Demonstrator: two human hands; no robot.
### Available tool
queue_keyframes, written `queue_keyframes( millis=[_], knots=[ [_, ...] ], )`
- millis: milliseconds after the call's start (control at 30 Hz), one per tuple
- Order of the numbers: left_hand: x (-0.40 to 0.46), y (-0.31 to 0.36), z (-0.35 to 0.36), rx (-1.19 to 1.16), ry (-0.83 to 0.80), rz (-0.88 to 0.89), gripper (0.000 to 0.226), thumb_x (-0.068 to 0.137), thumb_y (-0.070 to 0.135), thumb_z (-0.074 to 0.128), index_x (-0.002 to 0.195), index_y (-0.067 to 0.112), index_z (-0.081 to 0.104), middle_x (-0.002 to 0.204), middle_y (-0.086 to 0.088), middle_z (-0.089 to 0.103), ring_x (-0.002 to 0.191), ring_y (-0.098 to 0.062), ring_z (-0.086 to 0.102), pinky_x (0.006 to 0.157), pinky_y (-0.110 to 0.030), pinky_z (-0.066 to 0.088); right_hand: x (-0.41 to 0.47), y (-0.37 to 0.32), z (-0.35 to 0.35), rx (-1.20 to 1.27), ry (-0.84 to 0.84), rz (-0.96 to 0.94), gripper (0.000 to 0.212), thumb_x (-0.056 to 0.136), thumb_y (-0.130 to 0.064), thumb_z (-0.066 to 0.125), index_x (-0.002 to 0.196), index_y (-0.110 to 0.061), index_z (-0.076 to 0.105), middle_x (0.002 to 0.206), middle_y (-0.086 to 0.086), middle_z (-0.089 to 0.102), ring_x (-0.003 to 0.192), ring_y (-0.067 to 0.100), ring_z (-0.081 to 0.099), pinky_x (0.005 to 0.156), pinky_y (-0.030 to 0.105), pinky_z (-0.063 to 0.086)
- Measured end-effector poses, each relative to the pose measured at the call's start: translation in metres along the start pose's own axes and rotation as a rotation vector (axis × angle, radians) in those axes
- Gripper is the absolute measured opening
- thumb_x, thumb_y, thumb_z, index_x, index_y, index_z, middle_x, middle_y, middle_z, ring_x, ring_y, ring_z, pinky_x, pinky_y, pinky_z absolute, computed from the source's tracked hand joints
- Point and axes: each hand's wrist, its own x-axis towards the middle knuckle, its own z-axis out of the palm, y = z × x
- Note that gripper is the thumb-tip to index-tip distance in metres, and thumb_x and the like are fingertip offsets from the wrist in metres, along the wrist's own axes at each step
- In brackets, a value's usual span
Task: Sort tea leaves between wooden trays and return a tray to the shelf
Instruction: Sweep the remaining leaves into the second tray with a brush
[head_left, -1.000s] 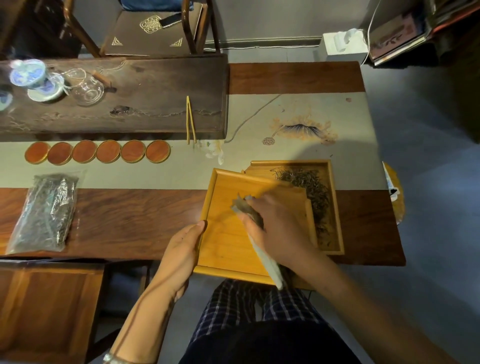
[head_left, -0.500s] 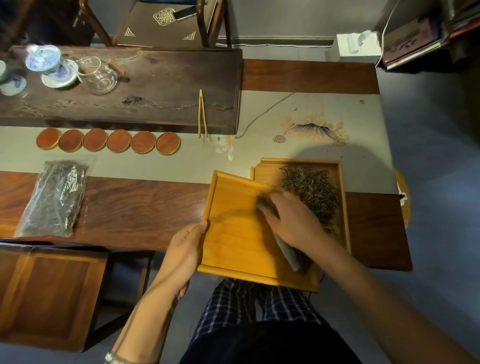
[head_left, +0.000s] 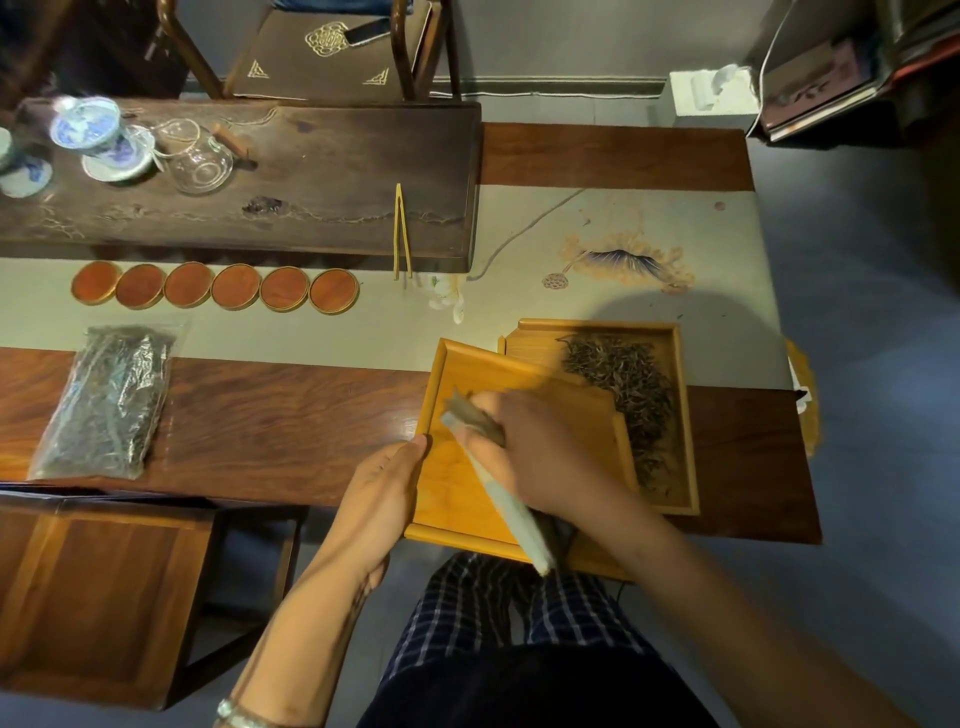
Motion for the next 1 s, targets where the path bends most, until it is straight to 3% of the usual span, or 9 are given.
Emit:
queue_keyframes(
  millis=[100,200,233,333,467,667,833,900,1000],
  knots=[
    [-0.001,-0.002,-0.001,-0.005,-0.005,0.021,0.039,0.101,0.034,0.047,0.105,0.002,0.069,0.105,-0.014,0.074,0.104,-0.033,0.066,0.095,-0.045,0.049,0.017,-0.007,0.017,0.032,0.053,-0.012,0.015,0.093,-0.026,0.054,0.081,-0.018,0.050,0.085,0.007,0.052,0.083,0.027,0.052,0.069,0.035,0.042],
    [-0.001,-0.005,-0.004,-0.001,0.004,0.025,0.036,0.100,0.034,0.048,0.099,0.008,0.072,0.097,-0.005,0.077,0.094,-0.021,0.070,0.075,-0.023,0.056,0.032,-0.001,0.019,0.062,0.137,-0.001,0.011,0.093,-0.022,0.055,0.085,-0.016,0.051,0.085,0.009,0.050,0.079,0.026,0.050,0.063,0.032,0.036],
    [-0.001,-0.006,-0.005,-0.005,0.008,0.018,0.035,0.100,0.034,0.048,0.099,0.008,0.072,0.096,-0.004,0.077,0.093,-0.021,0.071,0.075,-0.023,0.056,0.036,0.003,0.019,0.042,0.161,0.018,0.011,0.093,-0.023,0.054,0.090,-0.013,0.055,0.088,0.009,0.052,0.079,0.024,0.049,0.064,0.030,0.035],
    [-0.002,-0.010,-0.008,-0.007,0.014,-0.015,0.033,0.099,0.037,0.049,0.099,0.014,0.073,0.098,-0.005,0.076,0.096,-0.024,0.071,0.092,-0.042,0.053,0.040,0.026,0.015,-0.086,0.188,0.099,0.020,0.096,-0.026,0.050,0.109,-0.012,0.057,0.099,0.005,0.054,0.083,0.017,0.052,0.067,0.029,0.044],
    [-0.001,-0.016,-0.010,0.017,0.009,-0.027,0.032,0.098,0.040,0.049,0.095,0.021,0.075,0.098,-0.001,0.077,0.095,-0.020,0.071,0.096,-0.045,0.050,0.032,0.067,-0.002,-0.171,0.198,0.206,0.011,0.096,-0.033,0.049,0.091,-0.023,0.051,0.091,-0.002,0.051,0.070,0.006,0.049,0.055,0.017,0.036],
    [0.001,-0.014,-0.011,0.013,0.059,-0.033,0.032,0.098,0.036,0.049,0.104,0.014,0.072,0.102,-0.006,0.075,0.101,-0.027,0.069,0.095,-0.045,0.051,0.022,0.094,-0.017,-0.326,0.185,0.395,0.027,0.098,-0.035,0.044,0.097,-0.011,0.057,0.100,0.007,0.051,0.075,0.018,0.052,0.062,0.030,0.043],
    [-0.003,-0.008,-0.009,0.001,0.036,-0.016,0.038,0.099,0.036,0.049,0.109,0.006,0.069,0.108,-0.017,0.072,0.105,-0.035,0.066,0.098,-0.052,0.048,0.019,0.062,-0.010,-0.229,0.308,0.201,0.016,0.096,-0.030,0.048,0.101,-0.019,0.057,0.097,-0.003,0.048,0.066,0.004,0.047,0.053,0.017,0.036],
    [-0.005,-0.005,-0.006,0.005,0.024,0.017,0.044,0.099,0.037,0.049,0.107,-0.003,0.065,0.108,-0.028,0.067,0.104,-0.045,0.061,0.098,-0.057,0.046,0.024,0.043,0.003,-0.217,0.271,0.111,0.016,0.096,-0.028,0.048,0.105,-0.019,0.057,0.099,-0.002,0.049,0.069,0.006,0.046,0.056,0.021,0.036],
    [-0.007,-0.003,-0.004,0.045,0.019,0.063,0.043,0.097,0.039,0.051,0.087,0.000,0.064,0.084,-0.020,0.065,0.077,-0.036,0.060,0.079,-0.047,0.048,0.034,0.033,0.014,-0.199,0.260,0.099,0.022,0.097,-0.026,0.047,0.113,-0.015,0.058,0.104,0.005,0.051,0.077,0.012,0.043,0.061,0.025,0.032]
  ],
)
